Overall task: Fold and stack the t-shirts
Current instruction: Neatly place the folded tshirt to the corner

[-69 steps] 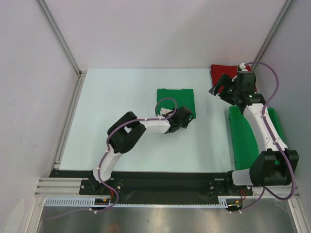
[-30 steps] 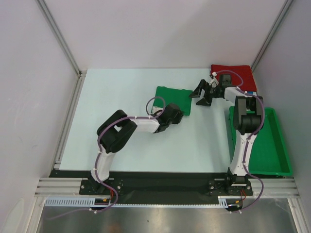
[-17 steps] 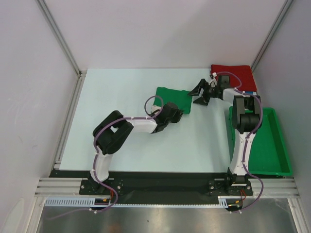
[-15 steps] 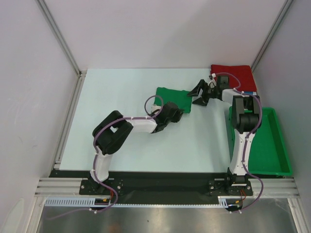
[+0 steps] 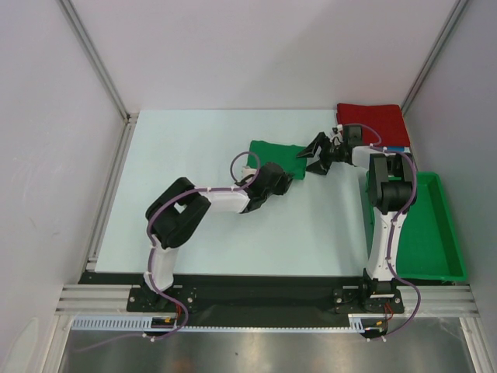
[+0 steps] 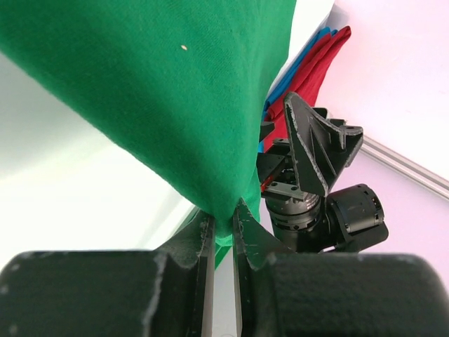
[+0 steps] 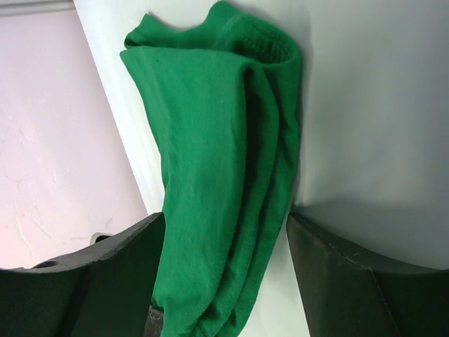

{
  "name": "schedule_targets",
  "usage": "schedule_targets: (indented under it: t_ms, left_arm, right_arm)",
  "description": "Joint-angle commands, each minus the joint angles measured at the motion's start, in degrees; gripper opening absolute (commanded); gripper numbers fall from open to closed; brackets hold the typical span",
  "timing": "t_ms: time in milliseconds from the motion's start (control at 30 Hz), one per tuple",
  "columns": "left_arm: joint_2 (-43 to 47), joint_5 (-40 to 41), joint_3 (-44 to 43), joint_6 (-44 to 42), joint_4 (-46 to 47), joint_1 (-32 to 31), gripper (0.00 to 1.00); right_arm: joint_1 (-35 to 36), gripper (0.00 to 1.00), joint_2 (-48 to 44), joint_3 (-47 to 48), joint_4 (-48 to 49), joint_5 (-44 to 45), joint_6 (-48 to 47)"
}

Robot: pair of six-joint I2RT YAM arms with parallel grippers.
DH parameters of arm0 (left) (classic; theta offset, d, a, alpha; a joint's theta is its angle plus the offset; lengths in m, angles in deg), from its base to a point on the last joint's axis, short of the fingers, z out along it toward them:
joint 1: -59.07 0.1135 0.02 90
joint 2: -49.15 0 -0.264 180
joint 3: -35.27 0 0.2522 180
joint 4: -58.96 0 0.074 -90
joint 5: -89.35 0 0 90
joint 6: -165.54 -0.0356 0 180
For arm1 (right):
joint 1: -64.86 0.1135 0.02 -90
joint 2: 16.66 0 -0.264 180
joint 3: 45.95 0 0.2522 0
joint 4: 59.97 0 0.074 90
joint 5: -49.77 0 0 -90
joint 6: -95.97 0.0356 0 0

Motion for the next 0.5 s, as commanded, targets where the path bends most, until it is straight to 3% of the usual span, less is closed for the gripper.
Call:
schedule_targets:
  t_ms: [0,467]
  left_arm:
    - [4.9,-0.2,0.9,-0.9,2.5,0.2,0.07]
    - [5.5,-0.9,2.0,-1.4,3.3,0.5,0.06]
  right_arm:
    - [0.4,0.76,0.2,-0.4,1.1,2.1,3.2]
    - [0.4,0.69,4.7,1.7,9.0,4.4,7.2]
